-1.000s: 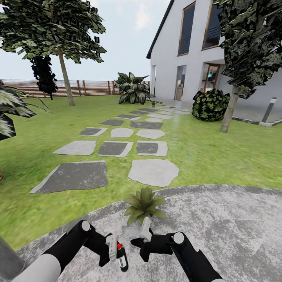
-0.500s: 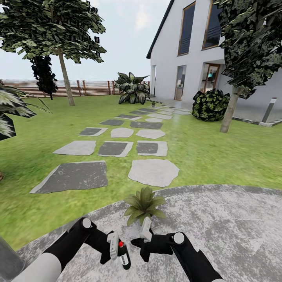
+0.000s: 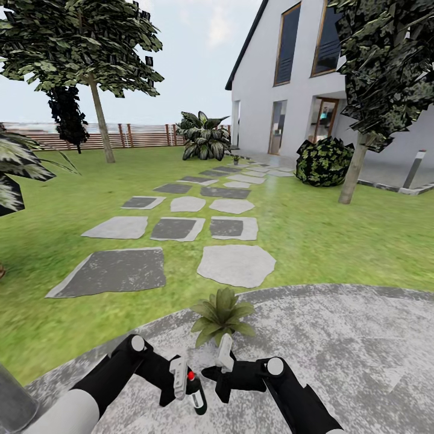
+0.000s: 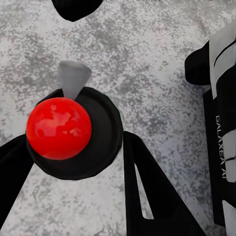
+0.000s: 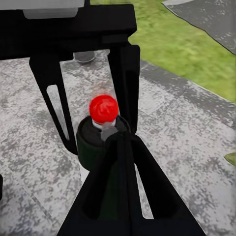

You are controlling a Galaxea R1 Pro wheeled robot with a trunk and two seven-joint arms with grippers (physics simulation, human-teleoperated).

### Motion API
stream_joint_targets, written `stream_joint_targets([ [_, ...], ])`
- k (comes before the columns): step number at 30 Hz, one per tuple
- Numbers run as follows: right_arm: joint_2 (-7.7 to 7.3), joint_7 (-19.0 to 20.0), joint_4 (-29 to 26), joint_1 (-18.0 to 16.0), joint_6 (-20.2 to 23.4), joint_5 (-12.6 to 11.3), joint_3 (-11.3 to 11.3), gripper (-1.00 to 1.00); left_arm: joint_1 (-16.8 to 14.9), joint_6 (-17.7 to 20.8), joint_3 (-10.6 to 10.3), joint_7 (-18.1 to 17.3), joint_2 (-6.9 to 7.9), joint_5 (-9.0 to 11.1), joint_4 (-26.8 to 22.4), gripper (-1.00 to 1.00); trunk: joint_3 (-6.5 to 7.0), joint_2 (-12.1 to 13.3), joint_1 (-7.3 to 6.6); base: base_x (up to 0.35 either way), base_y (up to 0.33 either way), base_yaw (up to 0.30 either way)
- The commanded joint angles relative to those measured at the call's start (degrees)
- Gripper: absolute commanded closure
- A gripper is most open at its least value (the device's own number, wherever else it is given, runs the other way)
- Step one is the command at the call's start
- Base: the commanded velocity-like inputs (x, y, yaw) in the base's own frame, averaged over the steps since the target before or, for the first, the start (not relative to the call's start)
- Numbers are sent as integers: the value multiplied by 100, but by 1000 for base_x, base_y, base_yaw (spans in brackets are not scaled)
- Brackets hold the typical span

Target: Pick up the pesticide atomizer in the garden and spray insectifuge to fully cover both potted plants in the garden.

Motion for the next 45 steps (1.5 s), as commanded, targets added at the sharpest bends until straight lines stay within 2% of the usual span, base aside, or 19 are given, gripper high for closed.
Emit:
stream_joint_targets([
  [1, 2, 11, -6, -2, -34, 57, -7, 100, -4, 0, -14, -9, 0, -12, -9, 100, -6, -3, -1, 0, 0, 0],
  [20, 2, 11, -6, -2, -33, 58, -10, 100, -8, 0, -13, -16, -177, -4, -11, 100, -6, -3, -1, 0, 0, 0],
  [32, 1, 11, -13, -2, -34, 58, -16, 100, -15, 0, -5, -9, -186, -20, -2, 100, -6, -3, -1, 0, 0, 0],
  [41, -6, 11, -15, -2, -32, 58, -16, 100, -16, 0, 19, -9, -75, -44, 48, 100, -6, -3, -1, 0, 0, 0],
  [44, -15, 11, -15, -2, -28, 58, -16, 100, 0, 0, 16, -9, 58, -46, 65, 100, -6, -3, -1, 0, 0, 0],
  [45, -21, 11, -11, -2, -28, 58, -16, 100, 11, 0, 15, -9, 157, -47, 67, 100, -6, -3, -1, 0, 0, 0],
])
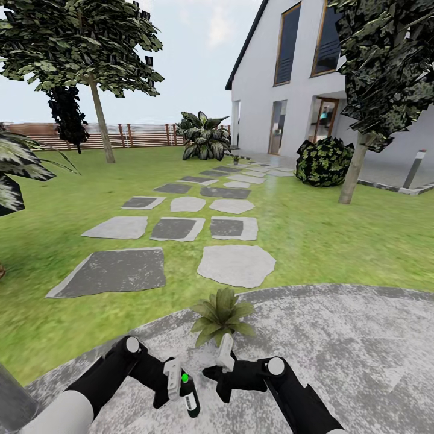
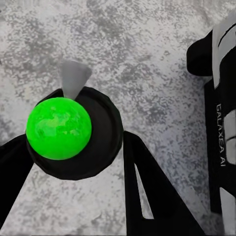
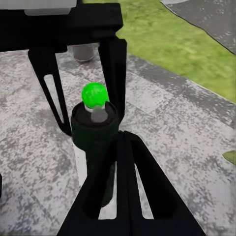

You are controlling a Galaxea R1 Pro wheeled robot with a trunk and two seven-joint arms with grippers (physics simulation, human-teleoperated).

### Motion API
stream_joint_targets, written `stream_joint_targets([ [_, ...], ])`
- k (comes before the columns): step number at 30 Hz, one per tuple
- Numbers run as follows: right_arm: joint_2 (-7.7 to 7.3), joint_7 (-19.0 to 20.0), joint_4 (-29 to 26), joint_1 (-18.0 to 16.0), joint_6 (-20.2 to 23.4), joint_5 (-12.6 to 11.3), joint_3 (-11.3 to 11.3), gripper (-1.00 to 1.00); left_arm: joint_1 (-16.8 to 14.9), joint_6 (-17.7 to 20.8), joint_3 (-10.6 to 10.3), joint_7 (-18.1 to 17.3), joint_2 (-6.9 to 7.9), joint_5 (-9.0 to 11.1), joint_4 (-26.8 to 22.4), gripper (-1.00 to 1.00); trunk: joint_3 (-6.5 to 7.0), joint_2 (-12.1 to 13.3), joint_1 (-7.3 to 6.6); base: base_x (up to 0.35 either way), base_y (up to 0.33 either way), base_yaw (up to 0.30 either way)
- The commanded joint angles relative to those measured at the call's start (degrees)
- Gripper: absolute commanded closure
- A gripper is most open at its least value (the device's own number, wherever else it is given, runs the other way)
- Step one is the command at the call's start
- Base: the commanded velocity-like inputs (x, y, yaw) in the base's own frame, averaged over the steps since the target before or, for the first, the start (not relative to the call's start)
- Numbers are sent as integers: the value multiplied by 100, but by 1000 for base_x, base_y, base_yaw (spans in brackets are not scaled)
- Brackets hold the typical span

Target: Pick up the pesticide atomizer in the garden and spray insectifuge to fully cover both potted plants in the garden.

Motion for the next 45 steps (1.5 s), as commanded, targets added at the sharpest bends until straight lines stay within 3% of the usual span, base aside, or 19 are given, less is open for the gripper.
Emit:
stream_joint_targets([
  [1, -2, 12, -4, -2, -35, 57, -7, 100, 5, -4, -12, -10, 82, -7, -9, 100, -6, -3, -1, 0, 0, 0],
  [8, -29, 12, 2, -2, -37, 57, -16, 100, 45, -18, 9, -10, 619, -4, -7, 100, -6, -3, -1, 0, 0, 0],
  [9, -31, 10, 4, -2, -38, 60, -16, -100, 47, -18, 10, -10, 672, -4, -7, 100, -6, -3, -1, 0, 0, 0],
  [15, -140, -31, 30, -2, -42, 59, -51, -100, 45, 11, 43, 98, 954, -4, 1, 100, -6, -3, -1, 0, 0, 0],
  [17, -167, -86, 43, -2, -45, 62, -61, -100, 43, 32, 119, 204, 1044, 3, 2, 100, -6, -3, -1, 0, 0, 0],
  [19, -322, -368, 53, -2, -47, 64, -65, -100, 46, 60, 371, 428, 1119, 12, 13, 100, -6, -3, -1, 0, 0, 0],
  [22, -597, -998, 91, 3, -54, 48, -62, -100, 48, 86, 870, 724, 1140, 17, 79, 100, -6, -3, -1, 0, 0, 0],
  [24, -797, -1605, 375, 10, -66, 27, -63, -100, 49, 99, 1374, 960, 1130, 22, 160, 100, -6, -3, -1, 0, 0, 0],
  [28, -928, -2520, 1186, 14, -85, -77, -170, -100, 49, 127, 2111, 1170, 1123, 26, 243, 100, -6, -3, -1, 0, 0, 0],
  [30, -956, -3371, 1881, 15, -167, -211, -487, -100, 46, 186, 2544, 1219, 1117, 27, 368, 100, -6, -3, -1, 0, 0, 0],
  [32, -970, -4183, 2605, 15, -605, -267, -735, -100, 42, 539, 2736, 1234, 1113, 21, 441, 100, -6, -3, -1, 0, 0, 0],
  [35, -975, -5073, 3425, 15, -1300, -324, -857, -100, 41, 1301, 2770, 1255, 1107, 12, 469, 100, -6, -3, -1, 0, 0, 0],
  [36, -974, -5352, 3592, 15, -1409, -399, -874, -100, 41, 1461, 2779, 1265, 1105, 9, 472, 100, -6, -3, -1, 0, 0, 0],
  [37, -966, -5742, 3789, 15, -1504, -611, -916, -100, 41, 1628, 2788, 1273, 1100, 8, 474, 100, -6, -3, -1, 0, 0, 0],
  [39, -965, -6106, 4001, 15, -1563, -1028, -988, -100, 41, 1747, 2794, 1277, 1096, 7, 475, 100, -6, -3, -1, 0, 0, 0],
  [40, -969, -6204, 4087, 15, -1574, -1264, -1013, -100, 41, 1781, 2791, 1279, 1096, 7, 476, 100, -6, -3, -1, 0, 0, 0],
  [41, -983, -6293, 4200, 15, -1587, -1764, -1040, -100, 41, 1883, 2779, 1281, 1095, 9, 476, 100, -6, -3, -1, 0, 0, 0],
  [43, -988, -6309, 4246, 15, -1595, -2150, -1041, -100, 39, 2100, 2765, 1278, 1099, 5, 465, 100, -6, -3, -1, 0, 0, 0],
  [45, -986, -6307, 4262, 15, -1599, -2295, -1038, -100, 35, 2261, 2760, 1274, 1101, 3, 442, 100, -6, -3, -1, 0, 0, 0],
])
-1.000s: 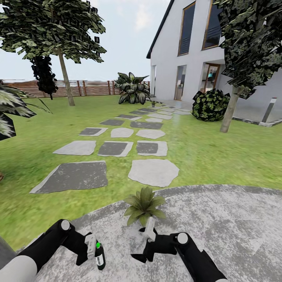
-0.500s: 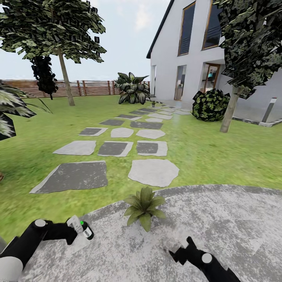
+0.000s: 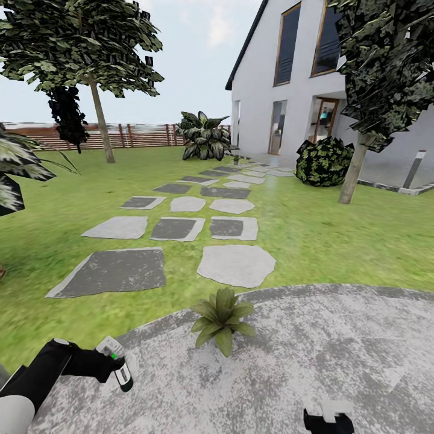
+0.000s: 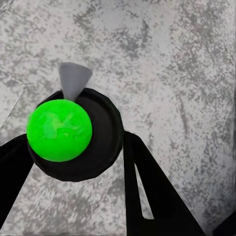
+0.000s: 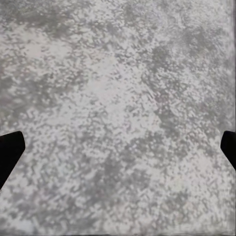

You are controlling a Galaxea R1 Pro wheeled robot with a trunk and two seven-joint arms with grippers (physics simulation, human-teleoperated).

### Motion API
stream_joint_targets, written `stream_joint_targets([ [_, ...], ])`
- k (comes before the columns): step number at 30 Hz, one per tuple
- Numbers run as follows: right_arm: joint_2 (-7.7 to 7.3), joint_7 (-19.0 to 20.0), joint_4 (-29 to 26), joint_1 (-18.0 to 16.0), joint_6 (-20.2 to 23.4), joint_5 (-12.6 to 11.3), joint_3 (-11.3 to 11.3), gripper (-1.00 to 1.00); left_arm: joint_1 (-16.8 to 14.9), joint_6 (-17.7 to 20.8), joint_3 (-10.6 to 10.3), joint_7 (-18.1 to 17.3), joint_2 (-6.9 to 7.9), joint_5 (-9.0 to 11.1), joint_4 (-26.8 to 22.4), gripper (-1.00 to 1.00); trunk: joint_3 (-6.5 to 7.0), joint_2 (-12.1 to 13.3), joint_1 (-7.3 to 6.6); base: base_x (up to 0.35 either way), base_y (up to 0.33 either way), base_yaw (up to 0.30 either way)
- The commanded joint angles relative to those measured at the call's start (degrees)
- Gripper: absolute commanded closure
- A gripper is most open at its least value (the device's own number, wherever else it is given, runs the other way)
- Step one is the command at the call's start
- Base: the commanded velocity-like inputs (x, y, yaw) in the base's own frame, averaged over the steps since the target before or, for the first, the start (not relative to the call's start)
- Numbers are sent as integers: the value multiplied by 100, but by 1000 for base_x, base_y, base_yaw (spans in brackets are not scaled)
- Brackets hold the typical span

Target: Pick up the pesticide atomizer in the garden and spray insectifuge to fully cover both potted plants in the garden.

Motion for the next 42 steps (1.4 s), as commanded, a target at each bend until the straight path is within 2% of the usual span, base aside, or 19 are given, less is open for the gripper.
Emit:
stream_joint_targets([
  [1, -2, -3, 13, -4, -14, -90, 44, -100, -5, 154, 23, -41, -4, -33, -22, 100, -6, -2, -1, 0, 0, 0],
  [5, -14, 238, 4, -4, -11, -161, 35, -100, -13, 256, 9, -41, -15, -69, -35, 100, -6, -2, -1, 0, 0, 0],
  [9, -36, 414, -9, -4, -8, -181, 17, -100, -62, 651, -81, -55, -34, -282, -66, 100, -6, -2, -1, 0, 0, 0],
  [11, -148, 443, -12, -3, -8, -198, 13, -100, -84, 1072, -191, -68, -91, -402, -105, 100, -6, -2, -1, 0, 0, 0],
  [13, -273, 452, -13, -3, -7, -257, 8, -100, -97, 1322, -290, -72, -149, -454, -203, 100, -6, -2, -1, 0, 0, 0],
  [15, -399, 458, -14, -3, -3, -467, -14, -100, -108, 1512, -442, -78, -200, -485, -423, 100, -6, -2, -1, 0, 0, 0],
  [17, -449, 461, -12, -3, -5, -853, -25, -100, -116, 1781, -637, -82, -308, -497, -697, 100, -6, -2, -1, 0, 0, 0],
  [18, -457, 461, -10, -4, -7, -973, -25, -100, -118, 1922, -718, -83, -363, -506, -781, 100, -6, -2, -1, 0, 0, 0],
  [21, -442, 457, 8, -4, -13, -1118, -25, -100, -120, 2144, -890, -85, -440, -515, -883, 100, -6, -2, -1, 29, 0, 0],
  [24, -420, 454, 24, -4, -15, -1165, -21, -100, -121, 2237, -1007, -85, -470, -515, -914, 100, -6, -2, -1, 209, 0, 0],
  [30, -402, 458, 51, -4, -13, -1163, -17, -100, -121, 2264, -1091, -95, -466, -506, -888, 100, -6, -2, -1, 317, 0, 0],
  [35, -396, 468, 61, -1, -8, -1157, -16, -100, -121, 2277, -1394, -117, -467, -506, -872, 100, -6, -2, -1, 333, 0, 0],
  [42, -395, 469, 65, 5, -10, -1154, -16, -100, -101, 2279, -1464, -121, -469, -511, -870, 100, -6, -2, -1, 335, 8, 0],
])
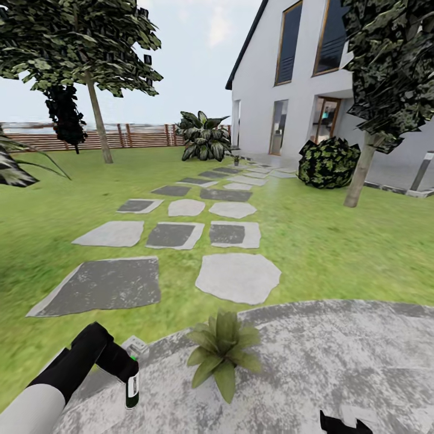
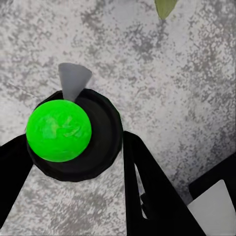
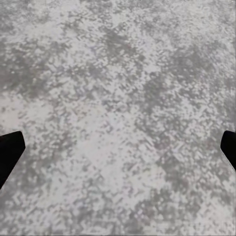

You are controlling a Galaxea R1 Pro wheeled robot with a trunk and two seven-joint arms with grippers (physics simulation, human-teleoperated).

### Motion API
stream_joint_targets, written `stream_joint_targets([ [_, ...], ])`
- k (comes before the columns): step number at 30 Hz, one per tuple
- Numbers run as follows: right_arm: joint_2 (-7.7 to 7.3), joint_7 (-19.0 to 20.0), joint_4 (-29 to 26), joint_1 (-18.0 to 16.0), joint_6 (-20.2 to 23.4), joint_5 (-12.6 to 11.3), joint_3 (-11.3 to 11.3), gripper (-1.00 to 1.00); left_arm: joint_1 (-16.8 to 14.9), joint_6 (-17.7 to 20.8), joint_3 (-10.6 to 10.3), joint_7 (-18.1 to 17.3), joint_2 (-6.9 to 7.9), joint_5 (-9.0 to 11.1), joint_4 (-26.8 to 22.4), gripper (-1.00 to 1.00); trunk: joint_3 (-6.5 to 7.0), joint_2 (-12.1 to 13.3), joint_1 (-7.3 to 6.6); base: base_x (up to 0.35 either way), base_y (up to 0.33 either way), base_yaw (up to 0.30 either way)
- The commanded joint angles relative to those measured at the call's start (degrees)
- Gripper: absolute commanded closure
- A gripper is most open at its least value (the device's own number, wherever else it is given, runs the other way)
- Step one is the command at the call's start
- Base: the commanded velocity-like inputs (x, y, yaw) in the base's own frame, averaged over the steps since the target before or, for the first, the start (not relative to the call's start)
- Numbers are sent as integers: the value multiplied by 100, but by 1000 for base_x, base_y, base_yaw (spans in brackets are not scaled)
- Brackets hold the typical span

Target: Pick up the pesticide atomizer in the garden and spray insectifuge to fully cover both potted plants in the garden.

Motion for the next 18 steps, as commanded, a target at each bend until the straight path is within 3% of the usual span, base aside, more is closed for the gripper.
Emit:
stream_joint_targets([
  [1, -1, -15, 3, -3, -15, -45, 38, -100, 7, 32, -10, -41, 0, -38, -10, 100, -6, -2, 3, 325, -71, 0],
  [7, -3, -19, -2, -2, -19, -56, 38, -100, 35, 32, 4, -44, 0, -24, -5, 100, -6, -2, 3, 300, -127, -24],
  [11, -4, -20, -4, -2, -22, -51, 38, -100, 64, 32, 9, -41, 3, -35, -5, 100, -6, -2, 3, 202, -101, -230],
  [18, -2, -20, -6, -2, -20, -51, 38, -100, 81, 4, 4, -20, 15, -47, -2, 100, -6, -2, 3, 30, -14, -284],
])
